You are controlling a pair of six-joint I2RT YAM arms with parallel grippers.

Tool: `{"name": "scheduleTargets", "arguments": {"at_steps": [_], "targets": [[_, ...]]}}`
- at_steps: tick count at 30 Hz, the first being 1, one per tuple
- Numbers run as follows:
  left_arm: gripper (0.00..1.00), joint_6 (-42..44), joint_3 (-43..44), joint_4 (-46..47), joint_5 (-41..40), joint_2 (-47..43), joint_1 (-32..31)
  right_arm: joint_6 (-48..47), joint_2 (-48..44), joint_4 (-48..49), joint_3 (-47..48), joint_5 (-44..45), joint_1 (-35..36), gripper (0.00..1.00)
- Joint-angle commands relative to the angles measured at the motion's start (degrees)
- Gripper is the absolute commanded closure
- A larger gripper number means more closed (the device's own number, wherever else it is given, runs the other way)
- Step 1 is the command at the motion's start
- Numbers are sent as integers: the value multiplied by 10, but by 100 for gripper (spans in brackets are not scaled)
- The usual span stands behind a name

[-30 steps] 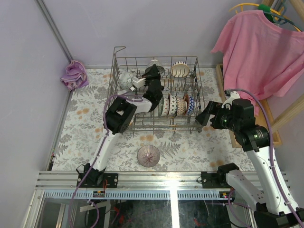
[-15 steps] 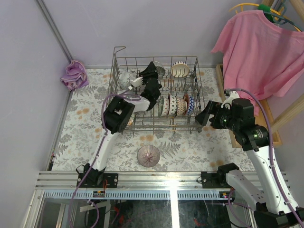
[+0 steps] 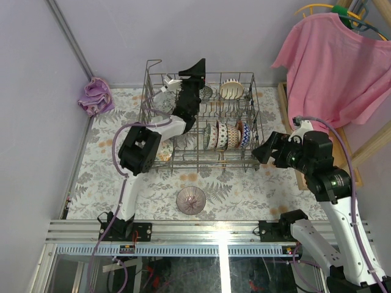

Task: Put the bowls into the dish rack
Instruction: Place the bowl in the dish rack.

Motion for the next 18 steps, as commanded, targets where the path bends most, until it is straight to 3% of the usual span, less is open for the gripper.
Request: {"name": "scheduleTargets", "arguments": {"at_steps": [1, 9, 14, 18], "targets": [[46, 44, 4, -1, 117, -48, 7, 16, -12, 1, 8, -32, -1, 10], [44, 92, -81, -115, 259, -204, 17, 28, -25, -18, 27, -42, -1, 10], [43, 146, -134, -272, 360, -327, 23, 37, -30, -25, 36, -47, -1, 10], [35, 178, -193, -393, 415, -431, 23, 43, -36, -26, 32, -57, 0, 9]]}}
